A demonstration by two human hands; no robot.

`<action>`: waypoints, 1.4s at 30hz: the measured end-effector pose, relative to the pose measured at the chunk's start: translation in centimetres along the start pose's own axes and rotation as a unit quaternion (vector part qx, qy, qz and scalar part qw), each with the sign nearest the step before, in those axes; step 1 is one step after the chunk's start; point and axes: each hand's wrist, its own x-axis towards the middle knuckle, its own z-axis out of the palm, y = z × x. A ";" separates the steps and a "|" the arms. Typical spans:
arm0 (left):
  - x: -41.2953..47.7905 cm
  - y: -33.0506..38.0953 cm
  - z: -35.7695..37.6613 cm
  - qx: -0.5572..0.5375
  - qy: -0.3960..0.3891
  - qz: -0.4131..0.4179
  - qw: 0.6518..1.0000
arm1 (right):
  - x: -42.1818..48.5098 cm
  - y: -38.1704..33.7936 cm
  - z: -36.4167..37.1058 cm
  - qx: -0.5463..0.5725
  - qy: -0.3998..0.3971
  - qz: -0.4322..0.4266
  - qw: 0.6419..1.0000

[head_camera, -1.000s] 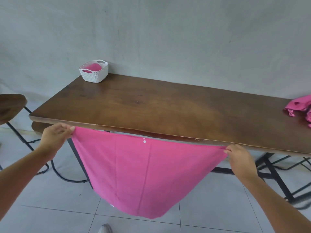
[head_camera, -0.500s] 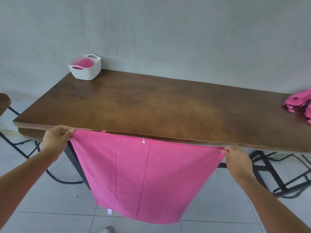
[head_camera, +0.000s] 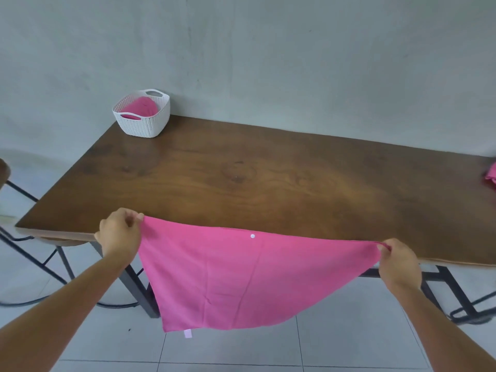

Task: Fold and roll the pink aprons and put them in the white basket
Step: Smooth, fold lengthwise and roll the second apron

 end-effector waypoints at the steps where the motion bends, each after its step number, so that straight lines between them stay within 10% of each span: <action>1: 0.4 0.0 0.5 0.010 0.001 -0.001 1.000 | 0.4 -0.4 0.4 0.007 0.006 0.017 1.000; 9: 3.1 0.6 3.5 0.067 0.023 -0.010 0.997 | 2.4 -1.3 3.0 -0.005 0.006 0.107 0.994; 42: 18.0 14.6 19.8 0.122 0.076 -0.042 0.989 | 29.6 -7.4 12.9 -0.015 0.049 0.040 0.998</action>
